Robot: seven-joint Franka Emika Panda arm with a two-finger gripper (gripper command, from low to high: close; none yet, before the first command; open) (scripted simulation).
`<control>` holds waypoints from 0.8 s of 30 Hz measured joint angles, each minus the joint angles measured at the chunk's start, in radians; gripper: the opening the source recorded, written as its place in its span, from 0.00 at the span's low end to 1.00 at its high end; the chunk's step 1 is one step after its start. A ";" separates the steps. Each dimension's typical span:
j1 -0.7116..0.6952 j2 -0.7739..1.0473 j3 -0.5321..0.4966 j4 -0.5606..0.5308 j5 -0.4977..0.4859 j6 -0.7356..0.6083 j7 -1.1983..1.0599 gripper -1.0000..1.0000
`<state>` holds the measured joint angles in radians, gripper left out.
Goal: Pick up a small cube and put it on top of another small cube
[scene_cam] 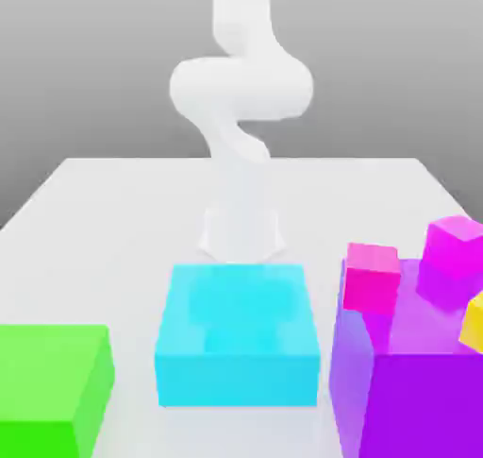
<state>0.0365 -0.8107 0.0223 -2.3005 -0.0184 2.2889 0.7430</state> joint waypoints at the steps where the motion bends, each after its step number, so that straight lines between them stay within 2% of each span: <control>1: 0.016 -0.003 0.010 0.000 -0.008 -0.004 -0.024 0.50; 12: 0.173 0.018 0.116 -0.009 -0.091 -0.029 -0.273 0.50; 24: 0.323 0.161 0.210 -0.027 -0.176 -0.011 -0.550 0.50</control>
<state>0.3593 -0.6501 0.2327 -2.3279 -0.1947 2.2779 0.1930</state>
